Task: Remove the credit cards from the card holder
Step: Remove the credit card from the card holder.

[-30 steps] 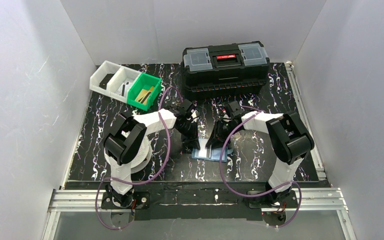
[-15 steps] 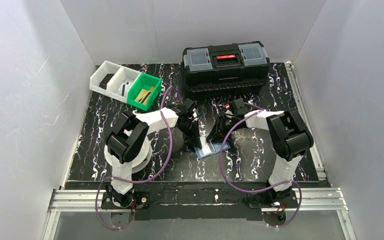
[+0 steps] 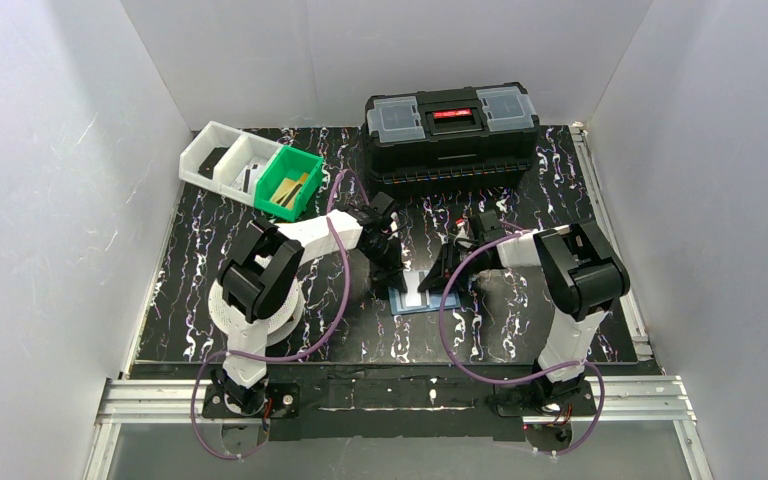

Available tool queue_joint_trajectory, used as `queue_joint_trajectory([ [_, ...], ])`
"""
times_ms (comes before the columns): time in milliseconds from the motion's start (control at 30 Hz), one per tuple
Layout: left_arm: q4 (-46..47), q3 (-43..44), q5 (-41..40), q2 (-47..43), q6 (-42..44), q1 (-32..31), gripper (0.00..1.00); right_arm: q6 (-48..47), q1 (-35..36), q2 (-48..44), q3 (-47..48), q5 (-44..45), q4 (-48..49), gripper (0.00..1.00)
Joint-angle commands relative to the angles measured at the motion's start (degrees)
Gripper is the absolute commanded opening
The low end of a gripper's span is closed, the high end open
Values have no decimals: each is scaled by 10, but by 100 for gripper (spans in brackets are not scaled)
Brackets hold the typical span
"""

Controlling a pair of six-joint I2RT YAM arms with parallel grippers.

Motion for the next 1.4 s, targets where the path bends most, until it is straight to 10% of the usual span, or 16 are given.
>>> queue_joint_trajectory([
  [0,-14,3,-77,36,9,-3,0,17,-1,6,-18,-34,46,27],
  [700,-37,-13,-103,44,8,-2,0,79,-50,-11,-98,-53,171,33],
  [1367,-47,-15,-106,48,14,-2,0,55,-53,-25,-100,-12,138,1],
])
